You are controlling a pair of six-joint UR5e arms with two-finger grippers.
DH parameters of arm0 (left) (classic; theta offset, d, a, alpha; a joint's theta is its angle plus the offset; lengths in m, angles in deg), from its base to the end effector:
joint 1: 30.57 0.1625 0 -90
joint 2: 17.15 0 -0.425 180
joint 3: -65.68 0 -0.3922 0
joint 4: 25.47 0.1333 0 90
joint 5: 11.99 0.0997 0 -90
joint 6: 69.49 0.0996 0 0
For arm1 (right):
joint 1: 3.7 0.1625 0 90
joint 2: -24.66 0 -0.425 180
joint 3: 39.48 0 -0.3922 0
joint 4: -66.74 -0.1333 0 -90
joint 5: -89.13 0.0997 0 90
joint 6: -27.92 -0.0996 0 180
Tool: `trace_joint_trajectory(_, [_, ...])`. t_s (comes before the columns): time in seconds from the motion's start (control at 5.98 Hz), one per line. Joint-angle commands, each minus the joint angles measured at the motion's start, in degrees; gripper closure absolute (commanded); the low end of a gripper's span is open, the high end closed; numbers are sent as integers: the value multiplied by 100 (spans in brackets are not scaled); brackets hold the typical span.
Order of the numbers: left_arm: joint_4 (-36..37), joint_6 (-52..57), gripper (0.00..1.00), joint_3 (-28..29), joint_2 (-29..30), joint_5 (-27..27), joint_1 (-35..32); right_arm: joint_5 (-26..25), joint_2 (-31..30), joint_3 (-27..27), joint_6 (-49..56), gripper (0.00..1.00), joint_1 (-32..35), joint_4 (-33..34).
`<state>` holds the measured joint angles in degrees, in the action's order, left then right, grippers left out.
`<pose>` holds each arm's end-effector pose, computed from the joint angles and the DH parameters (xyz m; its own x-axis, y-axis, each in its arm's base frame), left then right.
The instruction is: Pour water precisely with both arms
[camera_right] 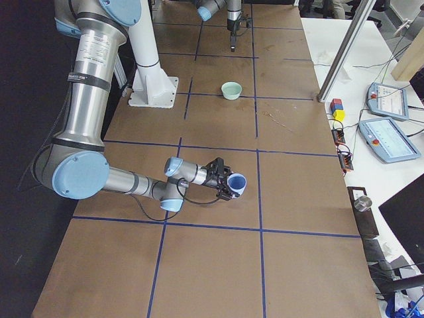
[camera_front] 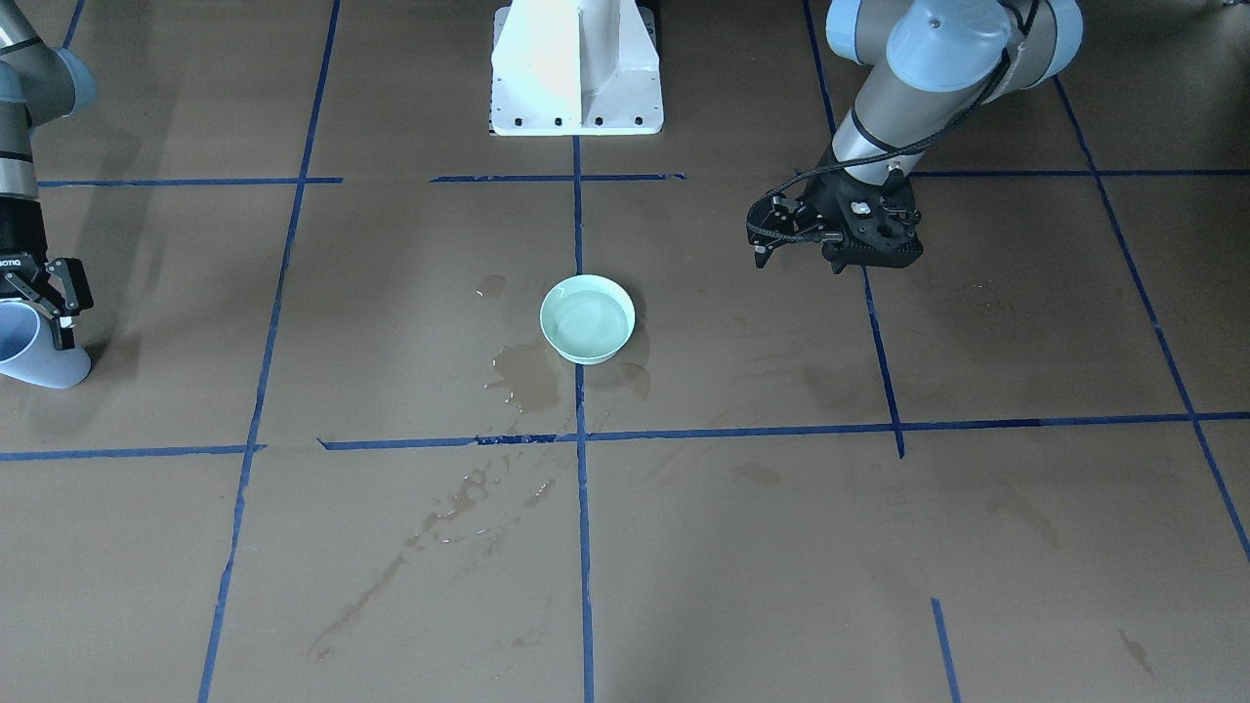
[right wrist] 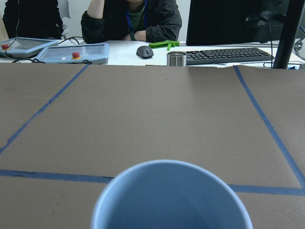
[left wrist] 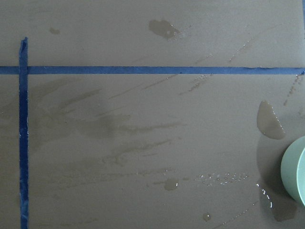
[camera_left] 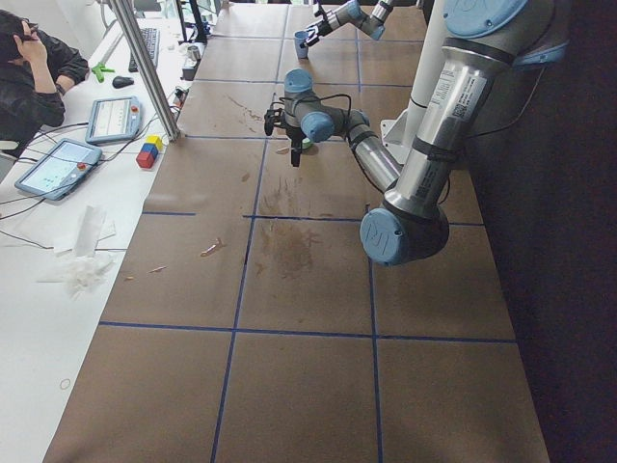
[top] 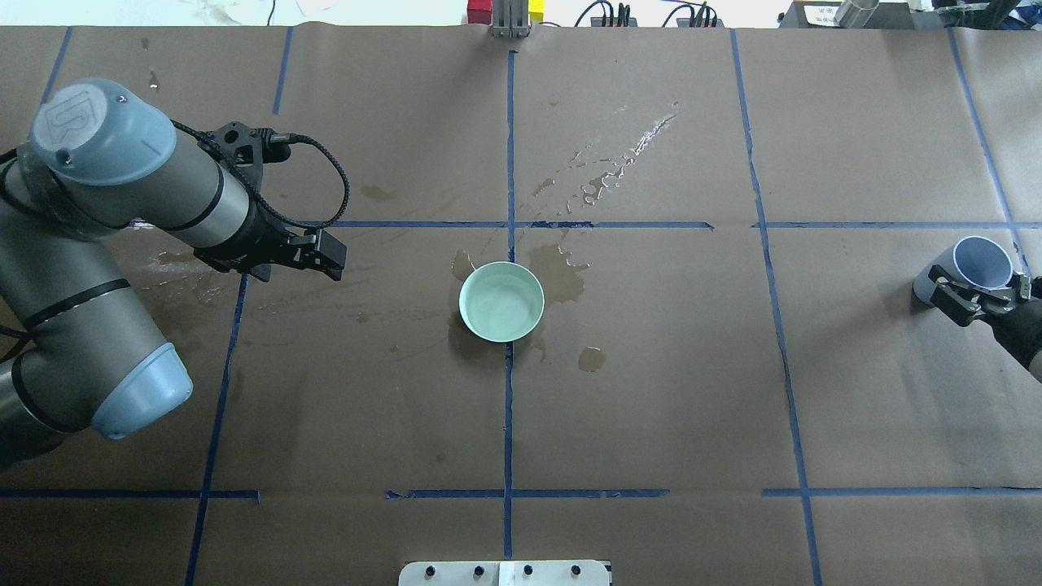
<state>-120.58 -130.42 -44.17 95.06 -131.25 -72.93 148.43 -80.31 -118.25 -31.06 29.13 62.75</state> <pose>0.3740 -0.4556 0.2792 0.5960 0.0302 -0.8024 0.0382 0.9971 0.0659 -0.2019 -0.3494 0.6863 0.7171 -0.0647 0.6939 -0.5762 0.5052 0.6425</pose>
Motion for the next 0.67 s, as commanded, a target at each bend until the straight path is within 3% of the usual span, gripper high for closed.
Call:
trace_joint_trajectory(0.0, [1,-15,0,-10,3,-1,0,213,-67,213,-16,2,-57,-566])
trace_joint_trajectory(0.5, [1,-24,0,-10,3,-1,0,670,-338,213,-7,2,-137,-1085])
